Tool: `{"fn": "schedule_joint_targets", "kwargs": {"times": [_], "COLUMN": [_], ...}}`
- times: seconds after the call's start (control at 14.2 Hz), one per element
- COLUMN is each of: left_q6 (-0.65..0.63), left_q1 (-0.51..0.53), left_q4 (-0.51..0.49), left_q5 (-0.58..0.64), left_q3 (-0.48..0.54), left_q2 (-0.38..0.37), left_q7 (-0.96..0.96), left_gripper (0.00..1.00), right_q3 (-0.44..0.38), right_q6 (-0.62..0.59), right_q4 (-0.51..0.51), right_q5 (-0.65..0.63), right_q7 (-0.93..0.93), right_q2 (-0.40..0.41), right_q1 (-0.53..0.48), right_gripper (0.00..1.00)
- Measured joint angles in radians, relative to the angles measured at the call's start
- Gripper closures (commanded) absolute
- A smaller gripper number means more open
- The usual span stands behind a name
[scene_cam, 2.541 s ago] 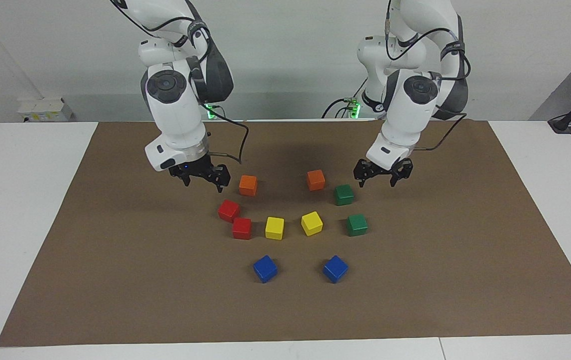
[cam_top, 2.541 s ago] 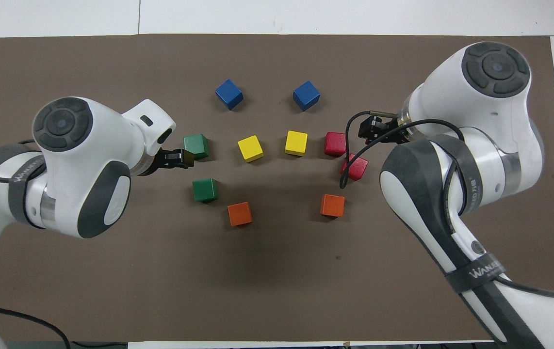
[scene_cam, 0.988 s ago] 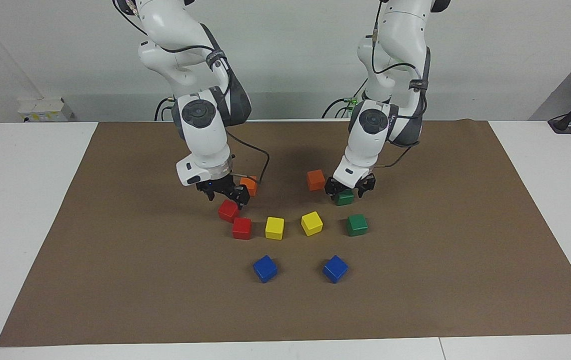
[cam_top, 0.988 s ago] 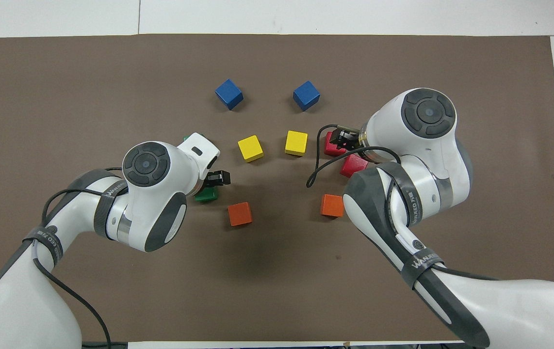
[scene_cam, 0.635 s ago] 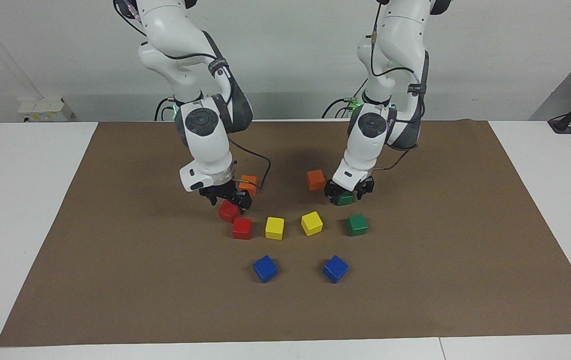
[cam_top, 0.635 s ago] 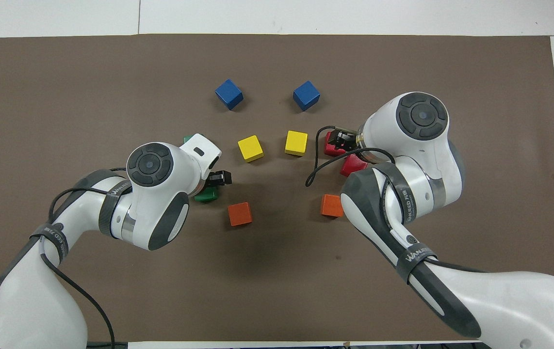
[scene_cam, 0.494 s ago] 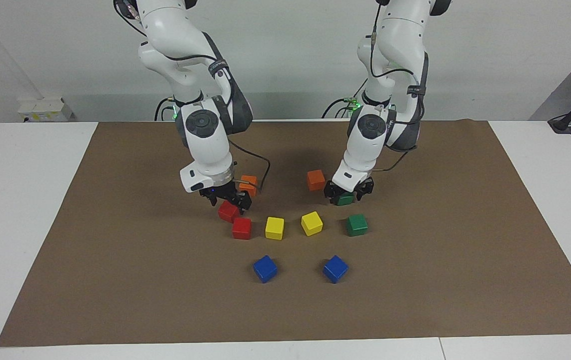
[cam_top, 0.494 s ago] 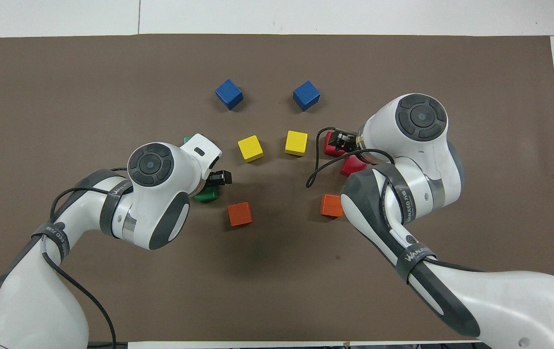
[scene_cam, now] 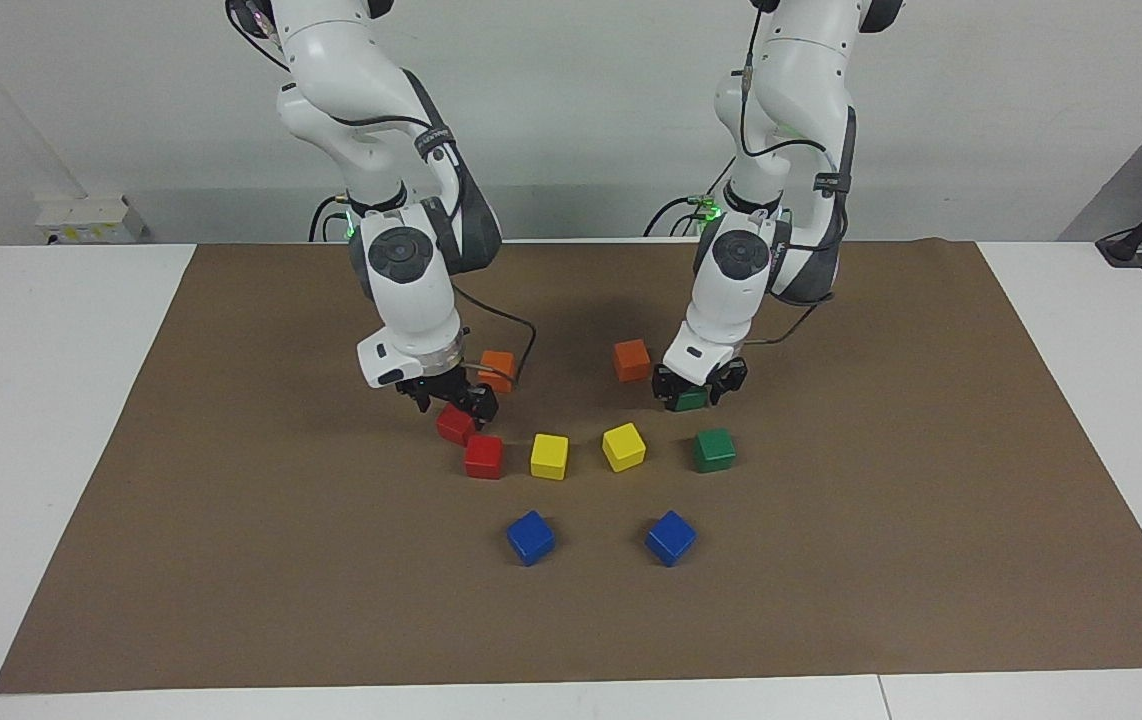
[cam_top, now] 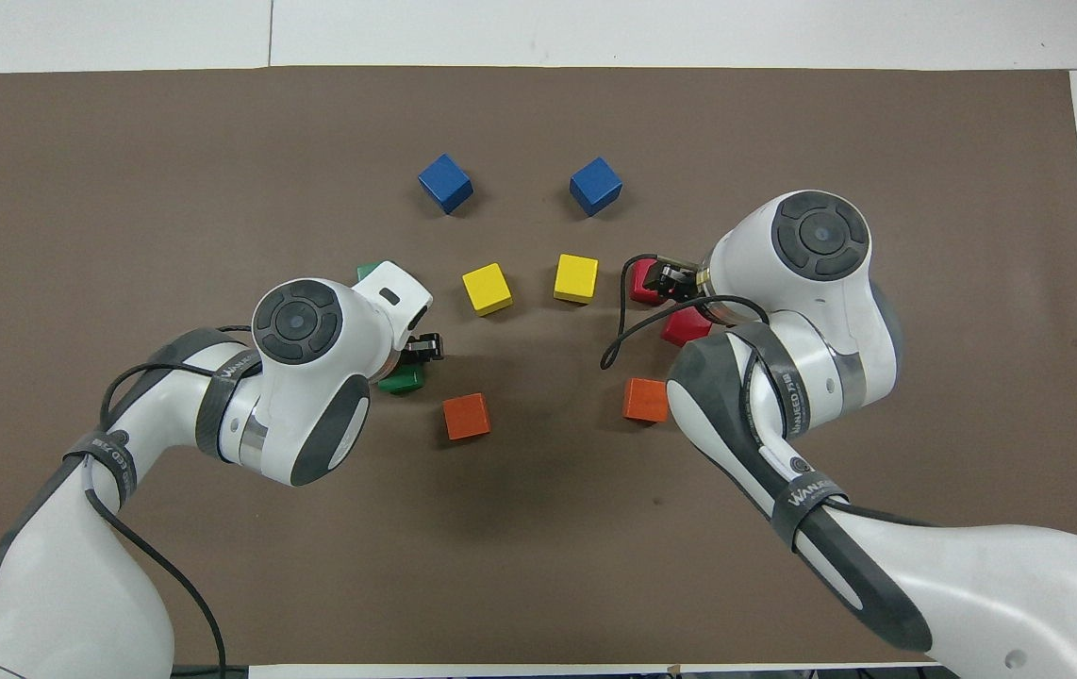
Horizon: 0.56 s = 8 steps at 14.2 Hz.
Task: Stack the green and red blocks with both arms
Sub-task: 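Grasp the green block with the left gripper while the right gripper grasps red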
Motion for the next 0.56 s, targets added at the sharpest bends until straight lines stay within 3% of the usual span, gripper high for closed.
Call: {"fn": "schedule_joint_targets", "kwargs": {"times": [0.56], "left_q6": [-0.003], "left_q1": [-0.001], "left_q4": [0.0], "left_q5": [0.001], "left_q3": [0.001], "left_q2": [0.0], "left_q7": [0.0], "left_gripper": [1.0], "right_q3": [0.0], "right_q6": [0.026], "right_q4": [-0.032], "right_q5": [0.0], "right_q7": [0.0], "right_q2": [-0.002], "right_q1": [0.0], "right_gripper": [0.01]}}
